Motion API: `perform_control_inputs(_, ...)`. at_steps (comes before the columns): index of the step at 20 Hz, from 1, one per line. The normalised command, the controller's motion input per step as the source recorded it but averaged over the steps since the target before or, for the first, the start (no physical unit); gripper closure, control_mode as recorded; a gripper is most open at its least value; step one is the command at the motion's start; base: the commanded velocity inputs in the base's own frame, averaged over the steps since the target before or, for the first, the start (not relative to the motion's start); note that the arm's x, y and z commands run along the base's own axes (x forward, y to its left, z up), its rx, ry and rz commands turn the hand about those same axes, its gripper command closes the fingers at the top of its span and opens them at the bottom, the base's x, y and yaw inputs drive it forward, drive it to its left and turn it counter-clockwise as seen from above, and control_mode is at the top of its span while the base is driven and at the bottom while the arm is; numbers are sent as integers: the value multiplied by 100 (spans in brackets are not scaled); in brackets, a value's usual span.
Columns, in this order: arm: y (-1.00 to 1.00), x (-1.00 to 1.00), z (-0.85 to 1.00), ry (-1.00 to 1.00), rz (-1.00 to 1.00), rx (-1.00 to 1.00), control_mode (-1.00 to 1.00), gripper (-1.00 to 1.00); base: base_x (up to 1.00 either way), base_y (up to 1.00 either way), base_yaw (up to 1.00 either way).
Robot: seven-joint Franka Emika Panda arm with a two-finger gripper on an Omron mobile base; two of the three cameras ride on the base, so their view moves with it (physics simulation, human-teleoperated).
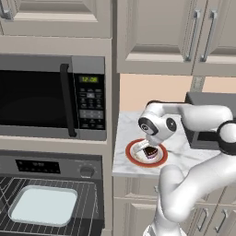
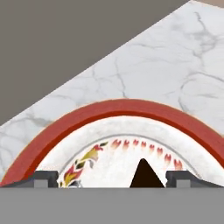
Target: Take the baked cake out of the oven and place it on the plate for cooling. Then close the oven door.
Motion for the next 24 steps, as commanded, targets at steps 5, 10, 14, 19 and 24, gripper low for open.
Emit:
perform_control_inputs(5,-13,-25,55,8,-4,0,-100,-100,0,0,0)
perform_control_inputs(10,-29,-33,61,7,-3,0,-100,-100,0,0,0)
perform_control_inputs(14,-23,-32,53,8,-4,0,-100,-100,0,0,0)
perform_control_inputs(19,-16,-32,42,8,-3,0,-100,-100,0,0,0)
perform_control_inputs(24,-13,-32,37,10,-2,0,-100,-100,0,0,0)
